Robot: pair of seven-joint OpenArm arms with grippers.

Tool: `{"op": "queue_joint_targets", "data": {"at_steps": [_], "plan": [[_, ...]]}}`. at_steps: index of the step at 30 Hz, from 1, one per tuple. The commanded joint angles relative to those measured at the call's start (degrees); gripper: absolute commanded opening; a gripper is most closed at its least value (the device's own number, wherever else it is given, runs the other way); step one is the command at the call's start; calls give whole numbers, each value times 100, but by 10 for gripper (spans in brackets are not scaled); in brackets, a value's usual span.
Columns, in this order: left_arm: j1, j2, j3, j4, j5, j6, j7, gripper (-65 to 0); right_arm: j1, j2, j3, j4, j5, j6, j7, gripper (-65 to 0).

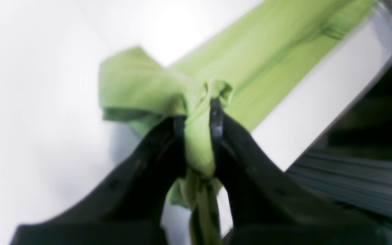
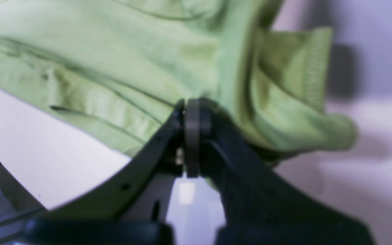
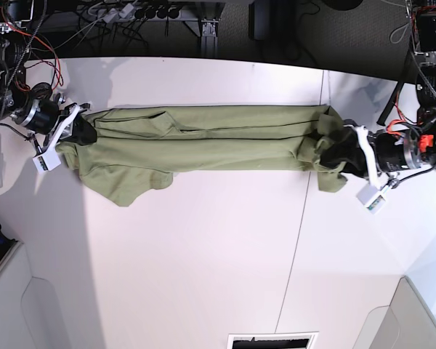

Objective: Layout the t-shirt on the table in an organized manner, then fold the t-shirt properly
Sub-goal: 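Fold the shirt end with the left gripper toward the right gripper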

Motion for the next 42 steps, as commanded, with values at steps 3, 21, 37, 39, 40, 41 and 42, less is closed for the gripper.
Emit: {"op": "queue_joint_targets", "data": {"at_steps": [3, 21, 37, 39, 40, 41, 42], "plan": [[-133, 240, 433, 426, 717, 92, -599, -650, 74, 20, 42, 70, 20, -2, 87, -650], [-302, 1784, 1685, -439, 2214, 175, -1596, -276, 76, 24, 61, 103, 70, -2, 109, -473], [-632, 1851, 1644, -439, 1340, 136, -1580, -276, 269, 26, 1016, 883, -398, -129, 116, -306], [-629, 1843, 1532, -439, 1453, 133, -1558, -277, 326, 46, 1036, 682, -636, -157, 236, -244], [-629, 1843, 1440, -439, 1502, 136, -1543, -277, 361, 44, 1036, 549, -697, -157, 262, -221], [-629, 1843, 1338, -439, 1545, 136, -1541, -277, 404, 42, 1034, 387, -710, -155, 264, -205], [-629, 1843, 1215, -439, 1589, 136, -1532, -277, 448, 42, 1034, 195, -704, -153, 262, -204]]}}
